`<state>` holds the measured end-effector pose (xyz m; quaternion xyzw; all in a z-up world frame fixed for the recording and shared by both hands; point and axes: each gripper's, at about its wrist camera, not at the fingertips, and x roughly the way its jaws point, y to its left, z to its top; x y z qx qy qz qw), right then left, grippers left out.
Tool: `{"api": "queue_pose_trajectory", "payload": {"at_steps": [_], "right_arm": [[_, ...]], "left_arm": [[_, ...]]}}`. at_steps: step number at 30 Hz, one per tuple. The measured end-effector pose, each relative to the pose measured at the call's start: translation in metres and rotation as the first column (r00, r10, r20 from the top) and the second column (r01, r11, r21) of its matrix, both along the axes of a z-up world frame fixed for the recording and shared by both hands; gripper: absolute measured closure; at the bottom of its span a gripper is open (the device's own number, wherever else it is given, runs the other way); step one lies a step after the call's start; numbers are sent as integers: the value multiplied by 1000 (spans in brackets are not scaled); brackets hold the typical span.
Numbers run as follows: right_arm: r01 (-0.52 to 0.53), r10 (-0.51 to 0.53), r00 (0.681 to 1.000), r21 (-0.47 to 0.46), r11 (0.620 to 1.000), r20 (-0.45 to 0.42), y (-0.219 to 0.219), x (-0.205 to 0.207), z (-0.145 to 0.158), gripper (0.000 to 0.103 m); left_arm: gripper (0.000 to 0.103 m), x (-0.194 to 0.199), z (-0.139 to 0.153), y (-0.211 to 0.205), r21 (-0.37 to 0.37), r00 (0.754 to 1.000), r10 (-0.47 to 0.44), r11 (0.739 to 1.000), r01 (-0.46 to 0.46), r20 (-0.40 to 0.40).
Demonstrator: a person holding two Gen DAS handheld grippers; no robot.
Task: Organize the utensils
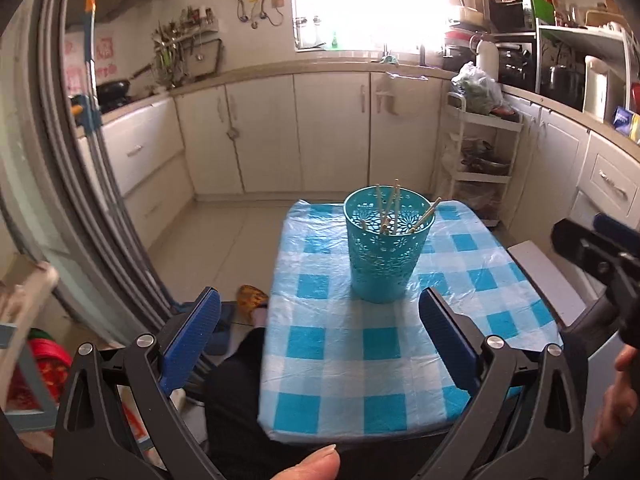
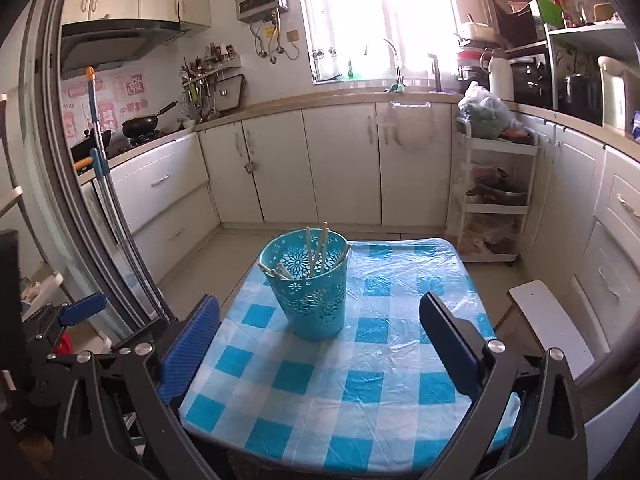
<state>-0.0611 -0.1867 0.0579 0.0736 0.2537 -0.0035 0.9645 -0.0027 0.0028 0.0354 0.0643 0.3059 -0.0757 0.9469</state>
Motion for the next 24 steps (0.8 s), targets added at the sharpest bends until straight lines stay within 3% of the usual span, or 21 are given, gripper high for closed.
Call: {"api": "queue_pose_trajectory", "payload": {"at_steps": [4,10,18,24], "right_arm": [[-3,2,1000,48,999,20,4,-28,11,7],[13,-15,1000,158,987,13,11,-62,3,7],[54,-64,993,96,994,96,21,-90,18,7],[29,-35,995,62,998,96,32,-92,17,7]], "left_arm": [[7,-23,18,1,-17,999,-29,999,29,-21],[7,-55,33,4,-24,999,-35,999,34,-16],[7,-78,42,13,-31,999,22,999,-21,31],[8,-85,47,17,-39,998,40,999,-38,48]]}}
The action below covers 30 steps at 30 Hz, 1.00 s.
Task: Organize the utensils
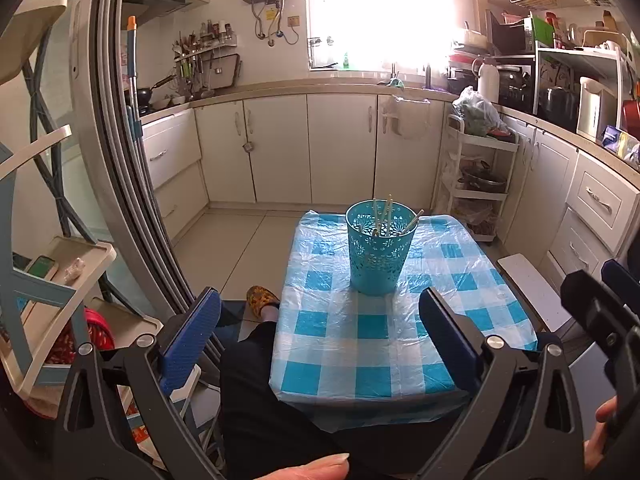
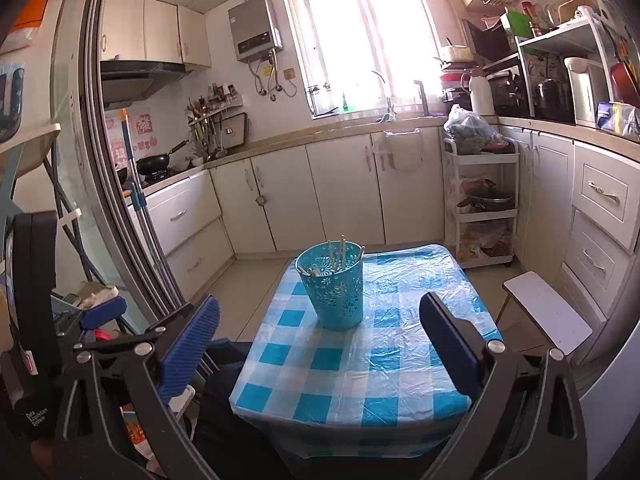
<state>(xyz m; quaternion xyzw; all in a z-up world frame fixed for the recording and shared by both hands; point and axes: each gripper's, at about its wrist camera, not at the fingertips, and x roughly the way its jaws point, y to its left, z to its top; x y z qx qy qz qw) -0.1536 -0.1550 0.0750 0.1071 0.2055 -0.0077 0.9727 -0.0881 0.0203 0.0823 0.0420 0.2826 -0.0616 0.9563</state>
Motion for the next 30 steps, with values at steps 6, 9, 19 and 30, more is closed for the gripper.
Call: {"api": "queue_pose_trajectory", "payload": {"at_steps": [6,9,19,30], "right_arm": [[2,-2,1000,4,1000,7,-2,-6,2,7],[0,0,1000,1,1000,6,-3,-7,2,7],[-5,5,1000,-3,1000,1,0,-8,3,7],[-11,11,1000,-8,1000,-5,0,-7,2,7]], "left_arm": [[8,-3,2,-2,0,1000,-2,1000,2,8],[8,-4,3,-3,0,1000,-3,1000,3,12],[7,-6,6,-1,-4,1000,-2,1000,2,15],[8,-8,6,-3,-9,1000,-6,1000,6,10]]}}
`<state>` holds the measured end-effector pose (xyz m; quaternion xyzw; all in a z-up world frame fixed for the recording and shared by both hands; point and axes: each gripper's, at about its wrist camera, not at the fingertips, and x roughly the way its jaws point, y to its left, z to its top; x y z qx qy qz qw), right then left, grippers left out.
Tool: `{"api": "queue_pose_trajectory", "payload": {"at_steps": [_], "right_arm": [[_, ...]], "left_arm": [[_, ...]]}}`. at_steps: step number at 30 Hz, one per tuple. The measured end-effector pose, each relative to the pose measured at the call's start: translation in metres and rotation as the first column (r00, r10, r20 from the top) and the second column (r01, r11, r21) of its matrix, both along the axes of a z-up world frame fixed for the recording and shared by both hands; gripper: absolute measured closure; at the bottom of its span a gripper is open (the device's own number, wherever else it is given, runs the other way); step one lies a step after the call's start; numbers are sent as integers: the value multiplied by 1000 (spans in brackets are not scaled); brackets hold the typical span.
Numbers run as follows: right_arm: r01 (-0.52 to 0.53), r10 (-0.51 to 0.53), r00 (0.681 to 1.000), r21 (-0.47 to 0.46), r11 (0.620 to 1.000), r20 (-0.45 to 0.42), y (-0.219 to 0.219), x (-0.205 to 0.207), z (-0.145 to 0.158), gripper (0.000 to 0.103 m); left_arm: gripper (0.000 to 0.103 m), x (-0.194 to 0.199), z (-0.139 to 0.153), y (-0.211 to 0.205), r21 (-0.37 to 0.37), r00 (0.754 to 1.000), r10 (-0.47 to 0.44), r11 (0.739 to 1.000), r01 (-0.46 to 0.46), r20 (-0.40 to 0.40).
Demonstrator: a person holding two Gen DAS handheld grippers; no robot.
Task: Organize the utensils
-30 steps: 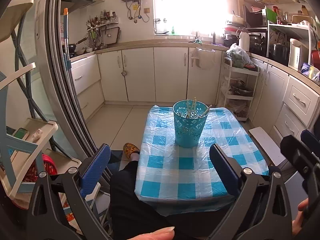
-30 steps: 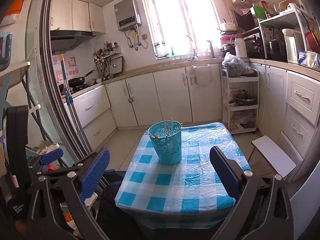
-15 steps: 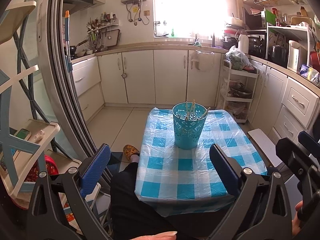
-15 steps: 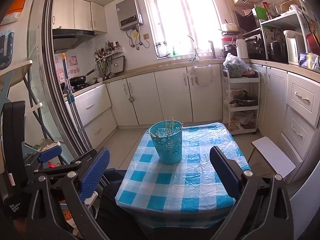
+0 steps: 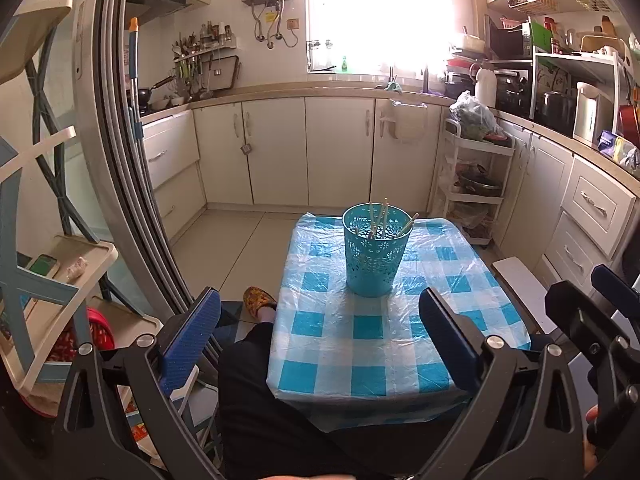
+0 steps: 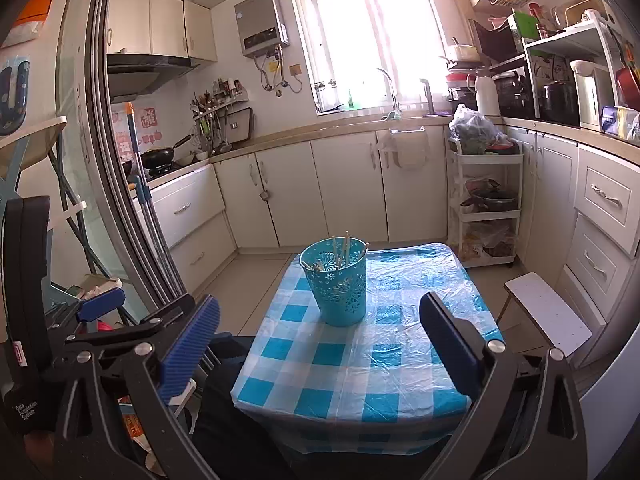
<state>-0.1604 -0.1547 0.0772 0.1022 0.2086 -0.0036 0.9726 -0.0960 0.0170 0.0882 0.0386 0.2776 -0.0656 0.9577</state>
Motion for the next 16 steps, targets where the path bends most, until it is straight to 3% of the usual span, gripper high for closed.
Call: {"api": "queue_pose_trajectory", "payload": {"at_steps": [6,16], "right_arm": [[0,0,1000,-1,1000,8,0,-1,1,7],[1,-1,1000,4,1000,11,-1,-4,2,7]], "left_arm": [[8,-14,5,-3,16,997,31,999,-32,77],[8,-2,-4,-7,6,1000,-18,1000,18,-6]]}}
